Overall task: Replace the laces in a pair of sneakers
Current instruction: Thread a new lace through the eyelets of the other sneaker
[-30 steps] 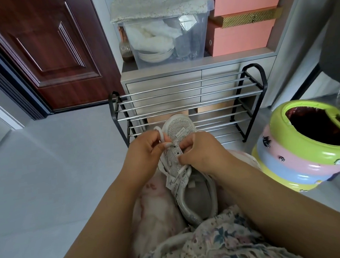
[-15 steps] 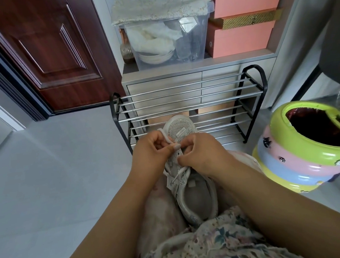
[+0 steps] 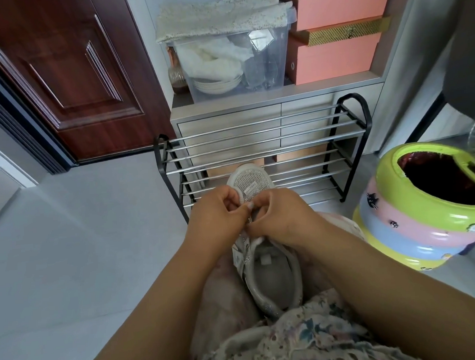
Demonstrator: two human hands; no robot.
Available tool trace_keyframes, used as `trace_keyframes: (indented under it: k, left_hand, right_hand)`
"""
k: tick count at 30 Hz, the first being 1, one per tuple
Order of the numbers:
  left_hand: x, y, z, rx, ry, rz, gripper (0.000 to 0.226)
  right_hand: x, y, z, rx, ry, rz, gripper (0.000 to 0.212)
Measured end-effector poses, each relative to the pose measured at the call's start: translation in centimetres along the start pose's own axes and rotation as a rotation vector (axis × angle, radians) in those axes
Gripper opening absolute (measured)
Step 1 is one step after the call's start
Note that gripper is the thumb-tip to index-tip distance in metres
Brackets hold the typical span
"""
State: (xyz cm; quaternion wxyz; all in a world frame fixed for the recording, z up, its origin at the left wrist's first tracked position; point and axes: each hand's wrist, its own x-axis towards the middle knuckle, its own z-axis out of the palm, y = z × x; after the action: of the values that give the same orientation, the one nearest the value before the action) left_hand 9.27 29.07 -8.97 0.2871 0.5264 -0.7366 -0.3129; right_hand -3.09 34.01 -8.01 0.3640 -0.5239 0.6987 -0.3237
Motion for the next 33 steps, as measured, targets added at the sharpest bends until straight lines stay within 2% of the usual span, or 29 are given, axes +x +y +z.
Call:
trace_keyframes:
  k: [4,7,11,15,18,25,29,33]
  left_hand:
    - [0.4,0.5,-1.0,0.017,-0.134,-0.086,0.021]
    - [0.6,1.3,-1.4,0.122,-0.182,-0.094,0.017]
    - [1.0,1.6,-1.5,0.202,-0.19,-0.08,0.005]
    - [1.1,1.0,-1.9,-0.026,-0.252,-0.144,0.01]
    - [1.1,0.7,-2.3,-0.126,-0.297,-0.164,0.014]
    - [1.1,0.4,-2.7,-0.195,-0.36,-0.161,0.021]
    - [0.9,0.4,-2.2,-0.232,-0.307,-0.171,0.021]
    - [0.5,0.3,-1.5,-0.263,-0.2,-0.201,0.02]
  right_hand:
    - [0.2,-0.1,-1.5,0.145,-0.176,0.05,0.026]
    - [0.2,-0.4,-2.0,0.212,-0.241,0.113,0.028]
    - [0.6,0.0,-1.7,0.159,-0.177,0.115,0.023]
    - [1.0,0.7,-0.6,-0.117,0.017,0.005,0.013]
    - [0.9,0.5,0.1,-0.252,0.136,-0.049,0.018]
    - [1.4,0.8,-0.2,-0.234,0.102,-0.084,0.021]
    - [1.8,1.0,-0.3,-0.229,0.072,-0.109,0.02]
    - [2.0,0.8,-1.2,-0.336,0.025,-0.162,0.023]
